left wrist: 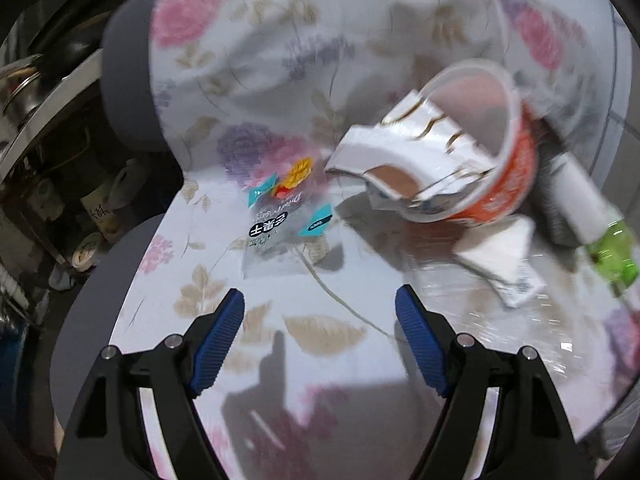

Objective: Collect trash
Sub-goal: 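Grasp the small wrapper with the left gripper while the right gripper grasps the white sponge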

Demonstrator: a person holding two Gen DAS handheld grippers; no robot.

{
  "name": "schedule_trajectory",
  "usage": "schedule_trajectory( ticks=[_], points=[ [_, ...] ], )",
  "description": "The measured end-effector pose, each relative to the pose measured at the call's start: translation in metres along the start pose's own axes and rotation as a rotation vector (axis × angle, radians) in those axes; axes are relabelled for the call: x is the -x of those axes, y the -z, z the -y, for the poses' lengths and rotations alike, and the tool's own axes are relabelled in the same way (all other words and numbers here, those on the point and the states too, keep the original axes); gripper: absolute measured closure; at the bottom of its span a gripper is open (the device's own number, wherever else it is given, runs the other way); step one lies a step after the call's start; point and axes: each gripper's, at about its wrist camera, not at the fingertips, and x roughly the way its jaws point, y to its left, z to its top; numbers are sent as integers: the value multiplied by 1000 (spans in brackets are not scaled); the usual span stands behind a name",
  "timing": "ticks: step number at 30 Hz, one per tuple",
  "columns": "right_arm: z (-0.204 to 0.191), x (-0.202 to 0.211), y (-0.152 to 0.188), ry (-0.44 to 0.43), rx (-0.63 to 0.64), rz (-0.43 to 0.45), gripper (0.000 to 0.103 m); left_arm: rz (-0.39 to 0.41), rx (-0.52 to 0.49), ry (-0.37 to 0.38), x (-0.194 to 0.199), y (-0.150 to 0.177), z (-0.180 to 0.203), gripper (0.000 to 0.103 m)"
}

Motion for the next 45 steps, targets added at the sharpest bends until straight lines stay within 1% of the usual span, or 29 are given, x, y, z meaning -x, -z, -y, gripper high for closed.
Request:
schedule_trajectory(
  ticks=[4, 7, 9, 10, 12, 14, 16, 19, 22, 24, 28, 30, 31, 33, 36, 37, 39, 41, 43, 45],
  points=[
    [5, -6, -3, 14, -9, -1, 41, -48, 21, 1, -29, -15, -2, 29],
    [10, -9, -3, 32, -15, -5, 41, -60, 42, 6, -44, -26, -5, 37],
    [13, -10, -2, 38, -25, -8, 41, -70, 57, 2, -54, -32, -10, 53],
    [15, -10, -2, 40, -30, -10, 41, -70, 62, 5, -56, -33, -11, 58],
    [17, -9, 0, 43, -35, -11, 41, -62, 71, 11, -55, -35, -15, 89],
    [18, -7, 1, 45, -34, -10, 41, -29, 85, 22, -45, -36, -20, 102],
    [19, -5, 3, 47, -35, -6, 41, 19, 113, 44, -24, -31, -27, 103],
    [20, 0, 5, 49, -43, 2, 41, 67, 144, 66, 4, -27, -33, 103],
    [20, 4, 9, 46, -48, 3, 41, 109, 182, 124, 41, -14, -37, 103],
    [21, 6, 12, 45, -52, 2, 37, 123, 187, 148, 58, -8, -35, 103],
    [24, 7, 17, 32, -62, -1, 29, 139, 179, 224, 92, 7, -13, 103],
    [25, 5, 19, 29, -63, -6, 27, 141, 174, 254, 99, 10, -6, 103],
    [26, 2, 19, 22, -64, -9, 25, 144, 167, 270, 103, 12, 2, 103],
    [27, -4, 19, 12, -67, -16, 25, 150, 159, 291, 109, 13, 16, 103],
    [27, -17, 17, -20, -79, -29, 25, 145, 148, 309, 108, 12, 28, 103],
    [25, -22, 16, -31, -78, -32, 25, 143, 143, 305, 106, 12, 31, 103],
    [19, -35, 13, -47, -62, -38, 26, 138, 140, 305, 105, 14, 34, 103],
    [11, -52, 8, -52, -47, -41, 36, 128, 147, 311, 101, 14, 34, 103],
    [6, -68, 4, -56, -44, -50, 39, 120, 146, 301, 98, 15, 33, 103],
    [3, -82, 1, -34, -40, -67, 39, 113, 155, 300, 97, 16, 32, 103]
  ],
)
